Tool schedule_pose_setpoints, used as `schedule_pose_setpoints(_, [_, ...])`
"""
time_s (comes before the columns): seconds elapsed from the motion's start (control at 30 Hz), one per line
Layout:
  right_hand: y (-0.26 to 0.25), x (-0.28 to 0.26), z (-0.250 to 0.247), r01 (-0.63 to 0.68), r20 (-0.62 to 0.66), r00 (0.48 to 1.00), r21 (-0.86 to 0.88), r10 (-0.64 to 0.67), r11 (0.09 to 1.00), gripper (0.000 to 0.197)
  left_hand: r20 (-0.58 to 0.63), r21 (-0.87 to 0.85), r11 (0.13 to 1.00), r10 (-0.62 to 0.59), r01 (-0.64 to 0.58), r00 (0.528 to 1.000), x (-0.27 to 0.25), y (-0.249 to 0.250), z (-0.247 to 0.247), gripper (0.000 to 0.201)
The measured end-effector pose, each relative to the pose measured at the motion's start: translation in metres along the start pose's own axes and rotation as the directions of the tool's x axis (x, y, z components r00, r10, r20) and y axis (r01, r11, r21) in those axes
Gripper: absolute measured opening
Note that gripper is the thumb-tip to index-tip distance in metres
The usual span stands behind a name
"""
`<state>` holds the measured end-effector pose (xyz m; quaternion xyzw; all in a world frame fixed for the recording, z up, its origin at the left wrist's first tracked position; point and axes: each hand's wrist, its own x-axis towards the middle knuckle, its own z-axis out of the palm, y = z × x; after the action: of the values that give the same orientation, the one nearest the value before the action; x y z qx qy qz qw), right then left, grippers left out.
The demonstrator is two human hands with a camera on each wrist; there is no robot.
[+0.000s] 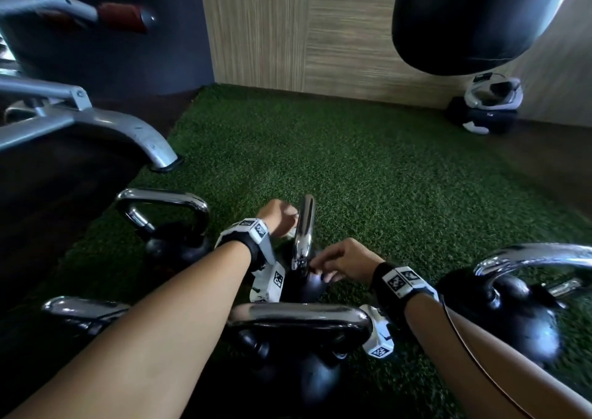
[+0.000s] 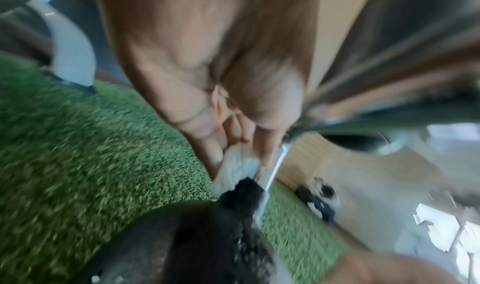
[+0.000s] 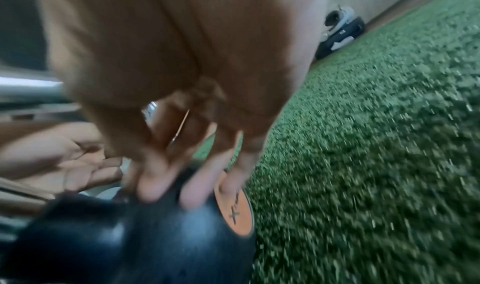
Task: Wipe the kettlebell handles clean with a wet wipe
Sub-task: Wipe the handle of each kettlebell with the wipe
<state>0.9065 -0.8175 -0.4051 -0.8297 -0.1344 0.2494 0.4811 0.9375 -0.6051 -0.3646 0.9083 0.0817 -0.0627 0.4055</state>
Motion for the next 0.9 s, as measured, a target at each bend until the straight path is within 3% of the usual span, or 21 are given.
schedule_pose_setpoints(0.1, [0.008,0.010,0.003,0.024,-0.208,0.978,0.131,0.004,0.991,0.021,0.103,-0.096,0.995,0.049,-0.039,0.994,0.001,-0.015,0.002,0.023])
schedule_pose_setpoints(0.23, [0.010,0.015,0.015,0.017,-0.172,0.985,0.065,-0.006,0.998,0.044,0.054,-0.021,0.996,0.091,-0.090,0.994,-0.004,-0.018,0.003,0.025])
schedule_pose_setpoints(0.33, [0.014,0.016,0.017,0.016,-0.194,0.981,0.070,-0.002,0.997,0.057,-0.064,0.032,0.996,0.085,-0.083,0.994,-0.004,-0.003,0.000,0.020])
schedule_pose_setpoints(0.43, [0.021,0.017,0.019,0.032,-0.220,0.976,0.101,-0.009,0.994,0.086,-0.184,-0.009,0.995,0.098,-0.101,0.978,-0.005,0.009,-0.002,0.022])
schedule_pose_setpoints(0.57, [0.029,0.019,0.022,0.061,-0.247,0.968,0.106,-0.033,0.992,0.101,-0.115,0.022,0.997,0.071,-0.069,0.991,-0.003,0.007,0.000,0.023])
schedule_pose_setpoints(0.67, [0.033,0.021,0.024,0.056,-0.253,0.967,0.151,-0.017,0.987,0.094,-0.129,0.001,0.986,0.167,-0.168,0.978,-0.001,0.002,-0.005,0.022])
schedule_pose_setpoints(0.73, [0.034,0.022,0.024,0.060,-0.266,0.964,0.154,-0.017,0.986,0.083,-0.198,-0.161,0.953,0.222,-0.256,0.955,-0.002,0.001,-0.006,0.023])
schedule_pose_setpoints(0.8, [0.033,0.021,0.025,0.068,-0.266,0.964,0.175,-0.020,0.982,0.069,-0.206,-0.377,0.896,0.164,-0.233,0.965,-0.006,-0.001,-0.007,0.028])
schedule_pose_setpoints(0.9, [0.029,0.018,0.025,0.084,-0.276,0.961,0.179,-0.032,0.980,0.039,-0.075,-0.619,0.773,0.118,-0.139,0.990,-0.012,-0.004,-0.011,0.027])
